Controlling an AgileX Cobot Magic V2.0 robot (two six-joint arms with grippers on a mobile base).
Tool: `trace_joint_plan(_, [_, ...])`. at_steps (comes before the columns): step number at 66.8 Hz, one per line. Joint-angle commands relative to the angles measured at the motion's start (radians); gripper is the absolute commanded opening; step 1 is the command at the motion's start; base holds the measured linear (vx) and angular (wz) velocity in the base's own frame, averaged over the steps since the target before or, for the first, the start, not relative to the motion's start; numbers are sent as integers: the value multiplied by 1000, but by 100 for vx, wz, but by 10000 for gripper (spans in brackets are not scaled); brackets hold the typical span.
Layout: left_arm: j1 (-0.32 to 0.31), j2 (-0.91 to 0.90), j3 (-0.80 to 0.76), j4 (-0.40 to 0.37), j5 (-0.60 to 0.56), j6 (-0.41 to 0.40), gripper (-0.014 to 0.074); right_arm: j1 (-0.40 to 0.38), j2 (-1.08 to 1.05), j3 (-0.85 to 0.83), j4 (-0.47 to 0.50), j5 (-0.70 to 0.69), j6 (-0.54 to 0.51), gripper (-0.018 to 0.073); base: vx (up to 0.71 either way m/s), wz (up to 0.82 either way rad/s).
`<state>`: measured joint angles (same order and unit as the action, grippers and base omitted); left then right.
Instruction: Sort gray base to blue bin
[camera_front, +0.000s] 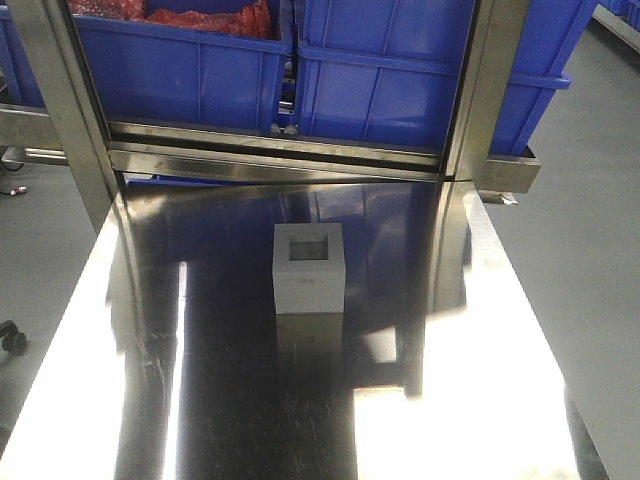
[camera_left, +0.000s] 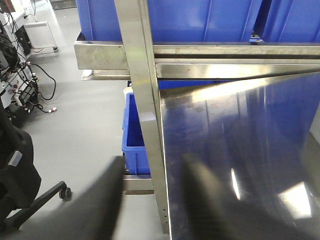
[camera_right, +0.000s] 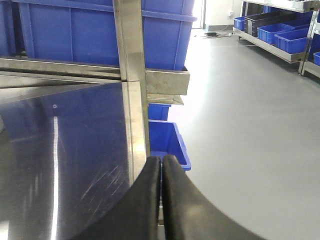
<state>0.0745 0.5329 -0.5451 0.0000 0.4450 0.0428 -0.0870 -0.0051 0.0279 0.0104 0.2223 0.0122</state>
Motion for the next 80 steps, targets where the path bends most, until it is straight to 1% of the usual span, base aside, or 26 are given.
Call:
trace_joint_plan(1, [0, 8, -38, -11, -74, -5, 533, -4, 19, 2, -3, -72, -12, -5, 0, 0])
trace_joint_plan(2, [0, 8, -38, -11, -74, -5, 569, -4, 19, 2, -3, -72, -12, -5, 0, 0])
trace_joint_plan(5, [0, 8, -38, -11, -74, -5, 632, -4, 19, 2, -3, -72, -12, -5, 0, 0])
trace_joint_plan(11, [0, 8, -38, -11, -73, -5, 727, -4, 19, 2, -3, -72, -12, -5, 0, 0])
trace_joint_plan(19, [0, 10, -38, -16, -80, -6, 722, -4, 19, 2, -3, -72, -12, -5, 0, 0])
trace_joint_plan(24, [0, 16, -40, -57, -78, 7, 701, -4, 19, 2, -3, -72, -12, -5, 0, 0])
trace_joint_plan(28, [-6, 40, -54, -108, -65, 46, 682, -4, 19, 2, -3, -72, -12, -5, 0, 0])
trace_joint_plan(39, [-56, 204, -136, -348, -73, 271, 633, -4, 19, 2, -3, -72, -12, -5, 0, 0])
trace_joint_plan(45, [-93, 327, -195, -430, -79, 331, 609, -4, 19, 2, -3, -72, -12, -5, 0, 0])
trace_joint_plan(48, [-120, 383, -228, -448, -80, 345, 605, -4, 19, 2, -3, -72, -12, -5, 0, 0])
trace_joint_plan(55, [-201, 526, -306, -454, -97, 346, 604, -4, 19, 2, -3, -72, -12, -5, 0, 0])
trace_joint_plan(63, [-310, 677, -408, -454, -106, 333, 600, -4, 19, 2, -3, -72, -12, -5, 0, 0])
trace_joint_plan(72, [-409, 857, -534, -439, -118, 266, 594, -4, 19, 2, -3, -72, -12, -5, 0, 0])
trace_joint_plan(75, [-429, 910, -583, -416, -114, 233, 594, -4, 19, 2, -3, -72, -12, -5, 0, 0])
trace_joint_plan(80, [-453, 1002, -661, -343, -102, 144, 594, -4, 19, 2, -3, -72, -12, -5, 0, 0])
